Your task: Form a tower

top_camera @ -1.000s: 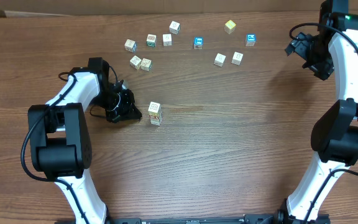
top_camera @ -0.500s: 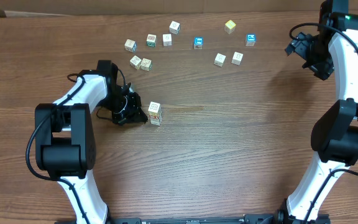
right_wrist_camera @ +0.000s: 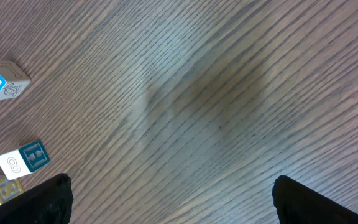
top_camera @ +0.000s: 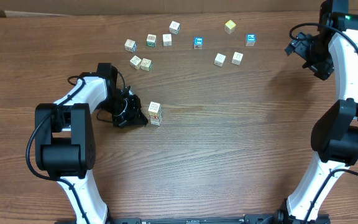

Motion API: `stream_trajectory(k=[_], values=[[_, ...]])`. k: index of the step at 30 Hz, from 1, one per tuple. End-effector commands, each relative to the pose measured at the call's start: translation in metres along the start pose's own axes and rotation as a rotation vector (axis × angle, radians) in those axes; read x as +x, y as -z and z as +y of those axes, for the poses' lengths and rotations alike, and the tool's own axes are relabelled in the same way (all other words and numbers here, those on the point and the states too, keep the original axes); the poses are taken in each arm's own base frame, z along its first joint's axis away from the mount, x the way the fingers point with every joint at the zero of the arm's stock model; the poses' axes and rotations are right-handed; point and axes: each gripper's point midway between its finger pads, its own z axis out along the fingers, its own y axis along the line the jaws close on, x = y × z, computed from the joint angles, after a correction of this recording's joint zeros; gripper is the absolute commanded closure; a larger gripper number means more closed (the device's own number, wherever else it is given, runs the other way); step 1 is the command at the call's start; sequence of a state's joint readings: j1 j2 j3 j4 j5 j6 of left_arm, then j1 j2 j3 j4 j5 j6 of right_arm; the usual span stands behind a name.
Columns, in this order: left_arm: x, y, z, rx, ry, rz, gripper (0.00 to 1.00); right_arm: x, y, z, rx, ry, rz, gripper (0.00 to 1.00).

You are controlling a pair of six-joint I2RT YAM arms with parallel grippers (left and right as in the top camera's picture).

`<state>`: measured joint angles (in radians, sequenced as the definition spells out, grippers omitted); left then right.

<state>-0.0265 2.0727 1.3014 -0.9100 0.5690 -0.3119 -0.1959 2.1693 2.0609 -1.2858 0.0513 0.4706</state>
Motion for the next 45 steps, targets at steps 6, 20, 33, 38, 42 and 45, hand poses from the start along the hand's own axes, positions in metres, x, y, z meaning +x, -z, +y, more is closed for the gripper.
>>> stream_trajectory(k=[6, 20, 33, 38, 42, 45], values=[[0.003, -0.002, -0.008, 0.054, 0.034, 0.016, 0.96, -0.008, 0.013, 0.005, -0.023, 0.003, -0.037, 0.00], [0.005, -0.002, -0.012, 0.075, 0.050, 0.025, 0.95, -0.008, 0.013, 0.005, -0.023, 0.003, -0.037, 0.00], [0.009, -0.001, -0.016, 0.102, 0.061, 0.047, 0.96, -0.008, 0.013, 0.004, -0.023, 0.003, -0.037, 0.00], [0.012, -0.001, -0.015, 0.099, 0.067, 0.056, 0.96, -0.008, 0.013, 0.005, -0.023, 0.003, -0.037, 0.00], [0.013, -0.001, -0.015, 0.096, 0.072, 0.063, 0.96, -0.008, 0.013, 0.005, -0.023, 0.003, -0.037, 0.00], [0.014, -0.002, -0.015, 0.095, 0.074, 0.066, 0.96, -0.008, 0.013, 0.005, -0.023, 0.003, -0.037, 0.00]])
